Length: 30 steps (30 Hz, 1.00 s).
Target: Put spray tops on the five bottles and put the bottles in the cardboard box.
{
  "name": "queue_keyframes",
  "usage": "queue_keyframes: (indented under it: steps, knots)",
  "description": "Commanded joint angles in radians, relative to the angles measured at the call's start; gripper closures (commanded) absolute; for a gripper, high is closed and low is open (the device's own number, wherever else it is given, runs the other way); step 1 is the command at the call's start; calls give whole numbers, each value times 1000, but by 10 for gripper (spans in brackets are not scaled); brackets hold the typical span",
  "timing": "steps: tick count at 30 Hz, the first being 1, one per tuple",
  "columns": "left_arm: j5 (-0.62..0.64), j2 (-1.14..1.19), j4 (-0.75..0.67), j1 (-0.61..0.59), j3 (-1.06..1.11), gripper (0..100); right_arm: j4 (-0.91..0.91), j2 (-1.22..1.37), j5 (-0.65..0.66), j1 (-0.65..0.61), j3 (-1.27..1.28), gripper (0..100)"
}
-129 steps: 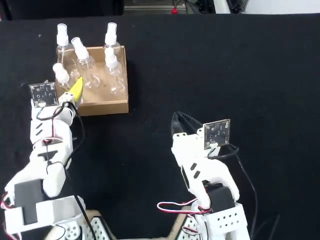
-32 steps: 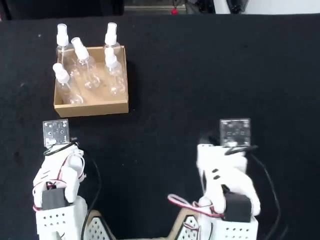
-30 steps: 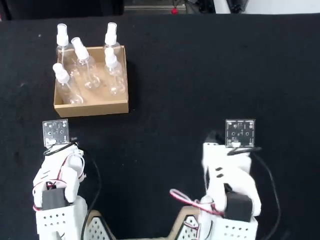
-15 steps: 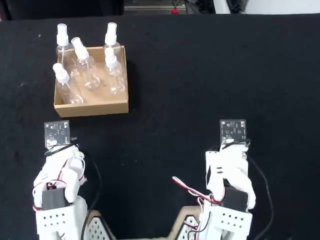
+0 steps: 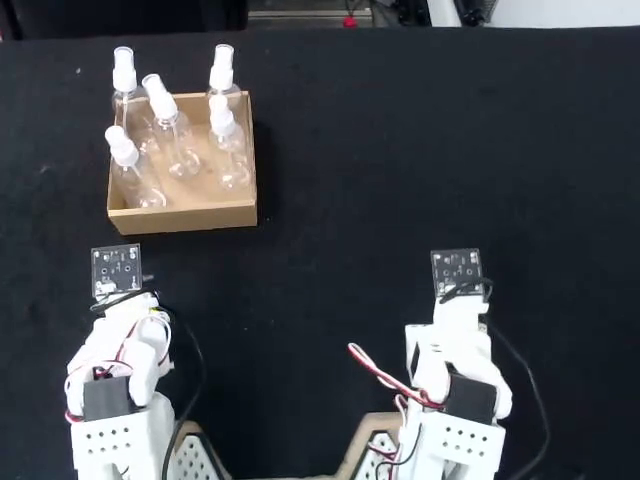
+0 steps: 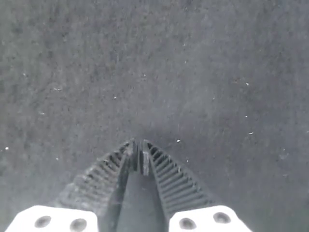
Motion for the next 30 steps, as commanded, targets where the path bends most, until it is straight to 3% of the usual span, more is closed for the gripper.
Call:
queue_keyframes:
  steps: [1, 9, 16, 30]
  knots:
    - [-5, -9, 5, 4, 24, 970, 12, -88, 5, 15, -2, 986]
    - [-5, -9, 5, 4, 24, 970, 12, -90, 5, 11, -2, 986]
    - [-5, -9, 5, 2, 24, 970, 14, -97, 5, -80, -2, 986]
    - [-5, -9, 5, 4, 24, 970, 14, -97, 5, -80, -2, 986]
